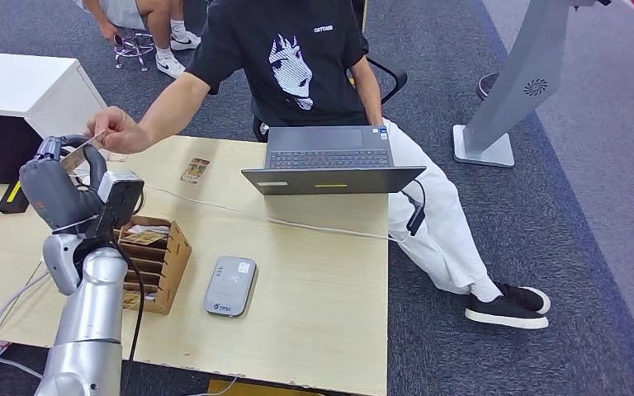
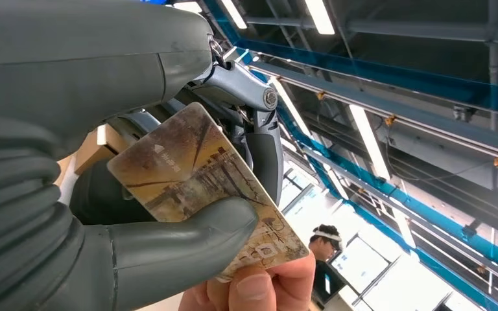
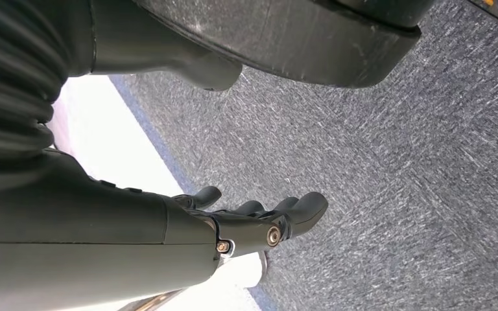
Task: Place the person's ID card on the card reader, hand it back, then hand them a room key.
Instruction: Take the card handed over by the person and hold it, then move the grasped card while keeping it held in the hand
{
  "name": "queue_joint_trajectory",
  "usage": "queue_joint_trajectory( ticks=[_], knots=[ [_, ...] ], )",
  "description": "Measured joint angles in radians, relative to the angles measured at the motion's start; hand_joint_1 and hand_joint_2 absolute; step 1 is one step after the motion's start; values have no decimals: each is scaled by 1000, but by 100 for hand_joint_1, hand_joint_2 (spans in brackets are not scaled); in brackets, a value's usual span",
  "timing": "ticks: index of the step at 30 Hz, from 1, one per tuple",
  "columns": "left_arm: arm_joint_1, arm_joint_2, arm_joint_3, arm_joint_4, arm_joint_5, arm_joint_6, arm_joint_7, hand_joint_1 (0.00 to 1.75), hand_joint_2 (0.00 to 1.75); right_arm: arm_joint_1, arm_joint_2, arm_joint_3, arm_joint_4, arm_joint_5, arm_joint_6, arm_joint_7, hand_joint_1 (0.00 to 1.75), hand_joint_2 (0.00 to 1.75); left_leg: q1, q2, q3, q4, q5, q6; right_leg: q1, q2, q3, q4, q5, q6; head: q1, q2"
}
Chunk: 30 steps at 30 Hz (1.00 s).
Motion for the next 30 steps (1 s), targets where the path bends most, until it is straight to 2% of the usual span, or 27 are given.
queue_joint_trajectory(
  ticks=[19,21,25,30],
  knots=[
    [30,-8,-56,-50,24,0,-15,175,175,0,0,0,0,-5,-3,-8,0,175,0,0,0,0,0,0,0,0,0,0,0,0,0,0],
    [48,-13,-101,-85,15,0,-16,175,175,-1,0,0,0,-6,-4,-10,0,175,0,0,0,0,0,0,0,0,0,0,0,0,0,0],
    [99,-3,-292,-174,-11,-12,52,175,175,-5,0,0,0,-17,-6,-8,0,175,0,-1,-1,0,0,0,0,-1,0,0,0,0,0,0],
    [117,8,-416,-197,18,-81,101,175,175,-7,2,0,0,-21,-12,-7,0,175,0,-1,-1,0,0,0,0,-1,0,0,0,0,0,0]
  ],
)
